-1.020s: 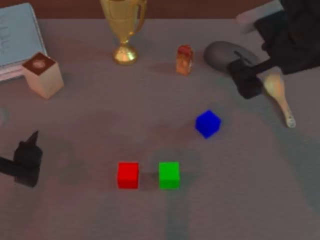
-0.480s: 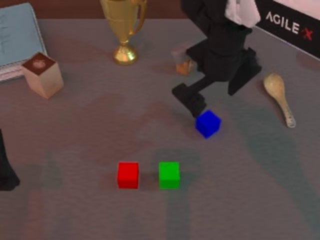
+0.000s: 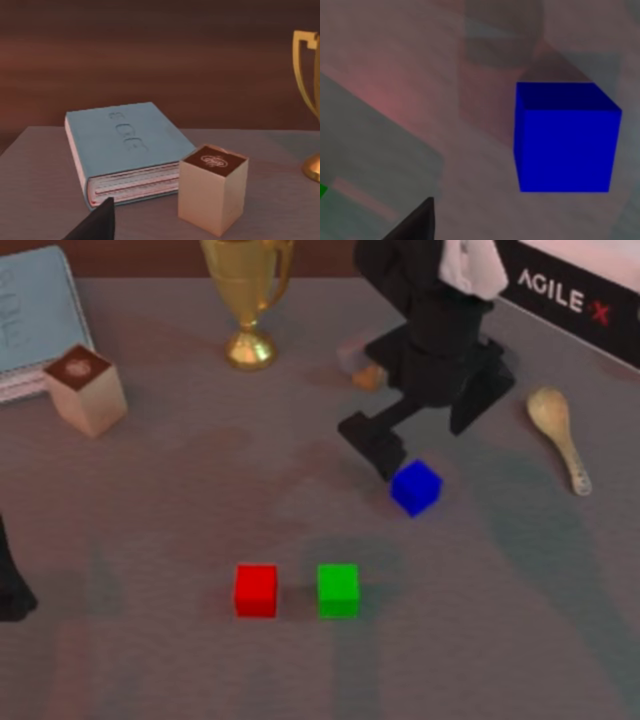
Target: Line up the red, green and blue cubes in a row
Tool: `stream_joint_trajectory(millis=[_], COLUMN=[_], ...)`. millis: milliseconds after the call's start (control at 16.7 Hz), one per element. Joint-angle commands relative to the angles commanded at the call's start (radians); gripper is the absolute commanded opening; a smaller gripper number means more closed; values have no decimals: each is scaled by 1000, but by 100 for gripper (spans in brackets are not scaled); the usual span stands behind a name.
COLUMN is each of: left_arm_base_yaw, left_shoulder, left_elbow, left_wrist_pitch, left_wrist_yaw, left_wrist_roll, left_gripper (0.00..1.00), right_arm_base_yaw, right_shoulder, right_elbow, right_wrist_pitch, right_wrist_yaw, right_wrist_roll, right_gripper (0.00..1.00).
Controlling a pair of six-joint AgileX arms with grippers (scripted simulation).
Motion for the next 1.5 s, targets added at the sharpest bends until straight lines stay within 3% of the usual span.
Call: stream_joint_trajectory(millis=[480,780,1500], left_arm_base_yaw=[0,0,0], left_shoulder=[0,0,0], left_elbow=[0,0,0], left_wrist_pitch=[0,0,0], left_wrist_yaw=[0,0,0], left_wrist_roll=[0,0,0], left_gripper=[100,100,100], right_arm_base_yaw=[6,6,6], right_shoulder=[49,53,53], right_elbow=[-208,-221,-221], right_wrist_pitch=[260,274,274], right_wrist_yaw=[1,1,1], right_wrist_roll=[2,2,2], right_gripper=[100,100,10])
